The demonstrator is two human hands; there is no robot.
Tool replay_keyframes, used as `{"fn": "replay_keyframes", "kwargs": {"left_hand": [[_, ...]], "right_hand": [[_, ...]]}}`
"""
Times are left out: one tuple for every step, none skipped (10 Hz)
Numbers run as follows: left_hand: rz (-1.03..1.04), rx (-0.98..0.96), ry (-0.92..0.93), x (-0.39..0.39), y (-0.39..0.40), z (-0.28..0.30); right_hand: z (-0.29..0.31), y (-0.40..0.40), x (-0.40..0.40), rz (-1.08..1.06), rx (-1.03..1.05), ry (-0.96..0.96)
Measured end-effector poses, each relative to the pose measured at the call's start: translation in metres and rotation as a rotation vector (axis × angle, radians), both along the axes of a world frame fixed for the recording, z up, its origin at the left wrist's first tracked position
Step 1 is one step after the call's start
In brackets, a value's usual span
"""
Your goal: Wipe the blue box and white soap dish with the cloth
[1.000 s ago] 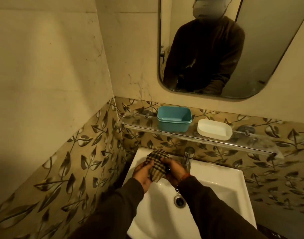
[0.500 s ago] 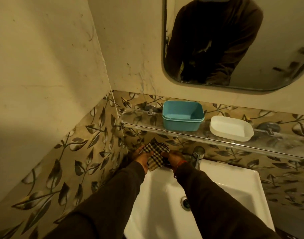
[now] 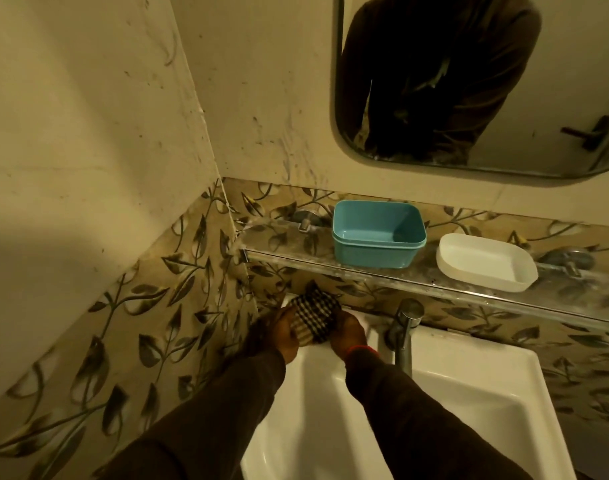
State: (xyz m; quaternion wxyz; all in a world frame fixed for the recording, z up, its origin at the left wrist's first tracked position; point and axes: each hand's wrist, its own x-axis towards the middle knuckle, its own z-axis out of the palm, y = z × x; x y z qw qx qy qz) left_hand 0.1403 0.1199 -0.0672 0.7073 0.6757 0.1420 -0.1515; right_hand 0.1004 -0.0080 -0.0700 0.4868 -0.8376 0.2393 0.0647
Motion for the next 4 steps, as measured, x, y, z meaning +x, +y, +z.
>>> {"fn": "replay_keyframes", "kwargs": {"left_hand": [[-0.095,0.175,-0.184,-0.006,0.003,0.000],[-0.202,0.218,-0.027,-0.009,0.005,0.012],[-0.170,0.214,-0.047,-0.017,0.004,0.019],[-0.266,0.301,-0.170,-0.037,0.006,0.033]], "right_hand": [[0.005,0.002,-0.006,-0.047,0.083,0.001],[0.015,-0.001,-0.016,-0.055,0.106,-0.052],[0.024,-0.009,-0.027,-0.024,0.097,-0.091],[0.030,-0.017,-0.040,-0.005,0.117,-0.104]]}}
